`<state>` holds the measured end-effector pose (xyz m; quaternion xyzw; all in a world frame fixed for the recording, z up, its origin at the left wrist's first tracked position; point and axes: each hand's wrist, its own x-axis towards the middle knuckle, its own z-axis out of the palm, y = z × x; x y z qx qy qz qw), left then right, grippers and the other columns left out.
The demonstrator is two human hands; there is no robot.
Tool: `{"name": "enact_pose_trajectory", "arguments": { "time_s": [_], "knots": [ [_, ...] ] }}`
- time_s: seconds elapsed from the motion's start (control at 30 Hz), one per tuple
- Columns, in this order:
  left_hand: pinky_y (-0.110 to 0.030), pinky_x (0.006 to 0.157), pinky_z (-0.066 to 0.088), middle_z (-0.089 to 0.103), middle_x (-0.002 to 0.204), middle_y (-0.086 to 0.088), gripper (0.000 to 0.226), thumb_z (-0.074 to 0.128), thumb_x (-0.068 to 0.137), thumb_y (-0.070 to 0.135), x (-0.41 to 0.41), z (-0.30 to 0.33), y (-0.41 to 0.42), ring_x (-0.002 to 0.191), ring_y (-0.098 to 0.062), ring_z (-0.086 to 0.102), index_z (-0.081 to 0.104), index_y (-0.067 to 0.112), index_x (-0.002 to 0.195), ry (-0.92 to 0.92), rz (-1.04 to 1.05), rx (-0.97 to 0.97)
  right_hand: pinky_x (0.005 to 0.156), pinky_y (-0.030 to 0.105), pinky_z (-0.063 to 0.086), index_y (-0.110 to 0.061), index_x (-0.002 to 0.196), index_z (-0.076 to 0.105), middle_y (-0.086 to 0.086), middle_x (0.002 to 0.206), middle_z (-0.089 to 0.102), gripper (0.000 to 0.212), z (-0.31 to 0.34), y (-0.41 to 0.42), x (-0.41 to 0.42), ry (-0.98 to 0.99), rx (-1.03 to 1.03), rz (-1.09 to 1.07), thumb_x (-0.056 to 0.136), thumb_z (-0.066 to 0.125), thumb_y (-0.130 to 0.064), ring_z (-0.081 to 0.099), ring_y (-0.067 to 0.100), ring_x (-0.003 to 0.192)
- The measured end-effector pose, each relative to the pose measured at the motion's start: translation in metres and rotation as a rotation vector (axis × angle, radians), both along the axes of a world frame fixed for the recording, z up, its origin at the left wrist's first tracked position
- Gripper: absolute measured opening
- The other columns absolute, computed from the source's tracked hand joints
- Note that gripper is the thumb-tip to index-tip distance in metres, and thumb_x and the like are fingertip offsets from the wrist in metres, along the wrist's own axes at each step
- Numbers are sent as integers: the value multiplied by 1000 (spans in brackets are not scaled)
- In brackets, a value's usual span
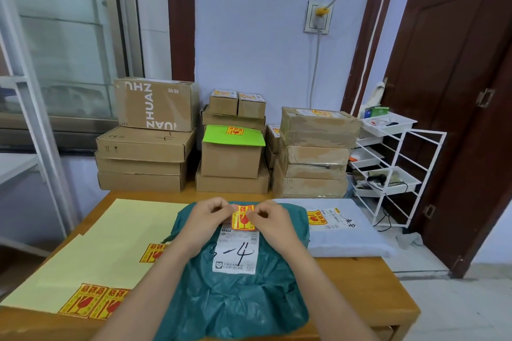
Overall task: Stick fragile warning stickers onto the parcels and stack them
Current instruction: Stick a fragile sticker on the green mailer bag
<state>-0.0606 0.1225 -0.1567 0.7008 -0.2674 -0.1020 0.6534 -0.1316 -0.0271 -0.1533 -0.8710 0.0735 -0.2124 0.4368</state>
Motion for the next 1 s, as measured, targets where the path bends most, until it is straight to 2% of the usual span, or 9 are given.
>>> {"name": "enact_pose_trajectory", "arguments": {
  "time_s": [0.1, 0.2, 0.33, 0.47, 0.5, 0.57, 0.67, 0.9, 1.0],
  "knots": [
    [-21, 63, 43, 55, 61, -3, 27, 66, 87, 18, -3, 0, -1, 61, -11, 52, 58, 3, 66, -53, 29, 34, 64, 13, 35, 7, 66, 55, 7, 74, 48, 35, -1, -3, -1, -5, 79, 13, 89, 63, -18, 46, 9, 70],
    [-15, 57, 41, 54, 56, 4, 25, 69, 85, 15, -5, 0, -2, 55, -6, 50, 58, 4, 66, -75, 38, 51, 71, 13, 38, 11, 65, 53, 19, 77, 56, 38, -4, -3, -3, -28, 88, 38, 89, 63, -16, 54, 15, 83],
    [-22, 62, 44, 58, 64, -7, 25, 69, 85, 15, -2, -2, 0, 61, -13, 53, 58, 3, 66, -50, 62, 15, 73, 8, 39, 9, 63, 60, 9, 85, 62, 35, -5, -4, -3, -11, 113, 73, 88, 65, -15, 57, 5, 84],
    [-24, 61, 46, 60, 68, -11, 24, 71, 84, 17, -3, -2, -1, 60, -14, 55, 57, 4, 69, -28, 91, 3, 73, 8, 39, -16, 54, 65, -4, 87, 59, 32, -5, -5, -3, 17, 146, 105, 85, 69, -12, 56, -1, 80],
    [-23, 60, 46, 59, 67, -9, 24, 71, 84, 17, -4, -2, -2, 58, -12, 55, 58, 4, 69, -38, 98, 16, 73, 9, 39, -16, 55, 67, -5, 88, 59, 30, -6, -5, -3, 20, 148, 105, 85, 69, -13, 55, 0, 80],
    [-23, 62, 45, 59, 66, -5, 22, 72, 83, 17, -3, -1, -2, 58, -9, 54, 59, 5, 71, -59, 117, 43, 73, 10, 40, -5, 64, 72, -6, 88, 60, 22, -6, -5, -2, 24, 151, 99, 85, 70, -13, 55, -2, 79],
    [-22, 63, 46, 61, 73, -3, 15, 72, 82, 14, -4, 0, -1, 63, -7, 56, 59, 6, 80, -71, 119, 50, 74, 10, 40, 2, 71, 74, -7, 88, 60, 21, -7, -6, -2, 21, 154, 100, 85, 70, -14, 55, -8, 76],
    [-27, 69, 45, 63, 69, -1, 17, 70, 81, 5, -4, 1, 0, 66, -11, 53, 62, 16, 91, -82, 57, 84, 78, 18, 43, -4, 72, 76, -8, 84, 63, 21, -8, -4, -1, 21, 108, 106, 85, 70, -18, 57, -1, 80],
    [-25, 67, 45, 63, 67, 1, 17, 69, 81, 2, -3, 0, 1, 66, -11, 53, 63, 15, 91, -80, 56, 80, 77, 19, 43, -12, 63, 73, -10, 85, 63, 24, -10, -4, -1, 26, 55, 103, 85, 70, -20, 57, 1, 81]
  ]
}}
